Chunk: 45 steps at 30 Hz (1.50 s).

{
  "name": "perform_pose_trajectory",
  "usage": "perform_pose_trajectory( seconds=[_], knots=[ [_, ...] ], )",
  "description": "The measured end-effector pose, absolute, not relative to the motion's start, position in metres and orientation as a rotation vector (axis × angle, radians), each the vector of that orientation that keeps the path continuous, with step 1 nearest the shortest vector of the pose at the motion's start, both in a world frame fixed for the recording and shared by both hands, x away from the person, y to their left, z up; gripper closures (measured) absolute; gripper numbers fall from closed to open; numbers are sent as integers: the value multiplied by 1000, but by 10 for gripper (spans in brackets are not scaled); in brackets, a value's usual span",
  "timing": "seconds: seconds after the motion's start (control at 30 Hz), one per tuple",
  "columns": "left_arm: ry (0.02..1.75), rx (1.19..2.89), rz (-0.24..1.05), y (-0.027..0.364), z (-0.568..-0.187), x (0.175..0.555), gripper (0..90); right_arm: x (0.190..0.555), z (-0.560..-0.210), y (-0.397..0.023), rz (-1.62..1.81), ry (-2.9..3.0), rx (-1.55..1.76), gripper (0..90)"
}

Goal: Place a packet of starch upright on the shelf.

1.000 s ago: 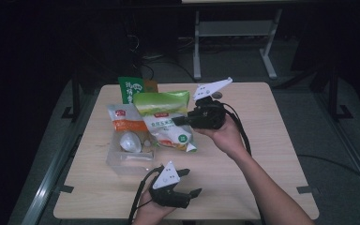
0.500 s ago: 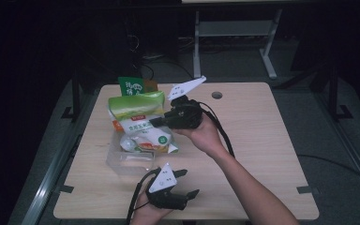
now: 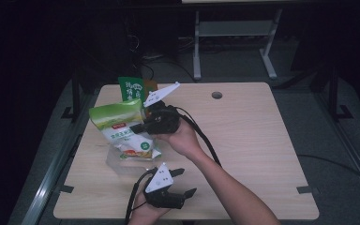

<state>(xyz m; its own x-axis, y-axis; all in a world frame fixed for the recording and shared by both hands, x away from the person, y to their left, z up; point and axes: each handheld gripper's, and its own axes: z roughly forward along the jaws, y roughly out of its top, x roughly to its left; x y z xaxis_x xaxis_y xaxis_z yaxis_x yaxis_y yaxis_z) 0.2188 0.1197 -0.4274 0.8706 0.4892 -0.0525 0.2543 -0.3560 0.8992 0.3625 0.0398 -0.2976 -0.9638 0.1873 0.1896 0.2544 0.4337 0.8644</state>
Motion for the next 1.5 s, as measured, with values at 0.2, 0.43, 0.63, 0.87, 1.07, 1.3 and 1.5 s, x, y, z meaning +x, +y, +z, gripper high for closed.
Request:
perform_pose_trajectory(
  seconds=[0.2,0.43,0.63,0.87,1.07,1.3,1.5],
  knots=[
    [534,1971,279,122,-428,220,269,365,-309,55,-1563,-2586,-389,895],
    [523,1968,258,120,-429,219,267,371,-324,67,-1541,-2549,-376,895],
    [523,1973,252,119,-430,217,266,376,-342,74,-1507,-2513,-410,894],
    [504,1988,252,117,-431,214,264,379,-358,78,-1448,-2531,-396,878],
    [496,1993,253,116,-431,214,264,379,-355,76,-1445,-2552,-391,808],
    [500,1999,246,114,-432,213,264,373,-349,66,-1412,-2644,-372,799],
    [507,1998,241,114,-432,213,264,369,-356,60,-1368,-2681,-382,819]
  ],
)
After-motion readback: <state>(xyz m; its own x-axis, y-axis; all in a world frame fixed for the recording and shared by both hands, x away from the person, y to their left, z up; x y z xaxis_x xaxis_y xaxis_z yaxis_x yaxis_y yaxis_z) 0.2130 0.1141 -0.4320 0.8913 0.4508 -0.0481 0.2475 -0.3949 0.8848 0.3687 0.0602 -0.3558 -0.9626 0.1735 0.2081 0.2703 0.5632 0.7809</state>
